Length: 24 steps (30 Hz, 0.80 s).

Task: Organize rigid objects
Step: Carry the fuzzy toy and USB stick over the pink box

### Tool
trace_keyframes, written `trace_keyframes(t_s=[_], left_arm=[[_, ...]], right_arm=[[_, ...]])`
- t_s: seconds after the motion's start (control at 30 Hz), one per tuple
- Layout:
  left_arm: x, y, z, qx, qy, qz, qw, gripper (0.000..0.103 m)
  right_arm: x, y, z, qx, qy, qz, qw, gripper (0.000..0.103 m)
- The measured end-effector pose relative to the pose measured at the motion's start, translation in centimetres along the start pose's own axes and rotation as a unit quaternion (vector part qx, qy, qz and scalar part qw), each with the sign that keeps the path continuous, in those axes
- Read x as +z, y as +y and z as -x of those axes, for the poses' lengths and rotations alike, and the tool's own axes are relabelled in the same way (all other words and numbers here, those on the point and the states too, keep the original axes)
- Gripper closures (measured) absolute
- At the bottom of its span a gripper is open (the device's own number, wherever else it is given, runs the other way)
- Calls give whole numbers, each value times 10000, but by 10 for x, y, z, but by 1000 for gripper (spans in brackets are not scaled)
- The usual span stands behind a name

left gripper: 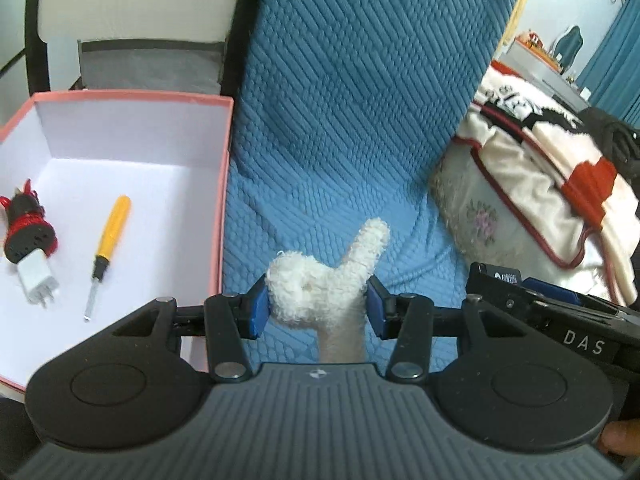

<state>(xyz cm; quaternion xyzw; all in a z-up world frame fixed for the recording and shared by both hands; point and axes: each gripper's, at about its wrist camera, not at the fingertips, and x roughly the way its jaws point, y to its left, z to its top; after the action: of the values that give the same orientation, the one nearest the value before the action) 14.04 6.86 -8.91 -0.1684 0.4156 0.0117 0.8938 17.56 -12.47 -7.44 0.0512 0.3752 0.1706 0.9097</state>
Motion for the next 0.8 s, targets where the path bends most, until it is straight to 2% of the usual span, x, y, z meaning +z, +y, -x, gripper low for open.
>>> trace_keyframes(t_s=[0.4, 0.63, 0.8], left_arm=[[38, 34, 49, 35, -343, 173, 9993, 49], [50, 57, 85, 67, -689, 167, 9975, 49], [51, 80, 98, 225, -807, 245, 9962, 49]], right_arm=[[45, 59, 24, 409, -425, 408, 9974, 19], [55, 93, 33, 710, -556, 575, 9943, 19], [55, 130, 29, 958, -533, 828, 9905, 19]])
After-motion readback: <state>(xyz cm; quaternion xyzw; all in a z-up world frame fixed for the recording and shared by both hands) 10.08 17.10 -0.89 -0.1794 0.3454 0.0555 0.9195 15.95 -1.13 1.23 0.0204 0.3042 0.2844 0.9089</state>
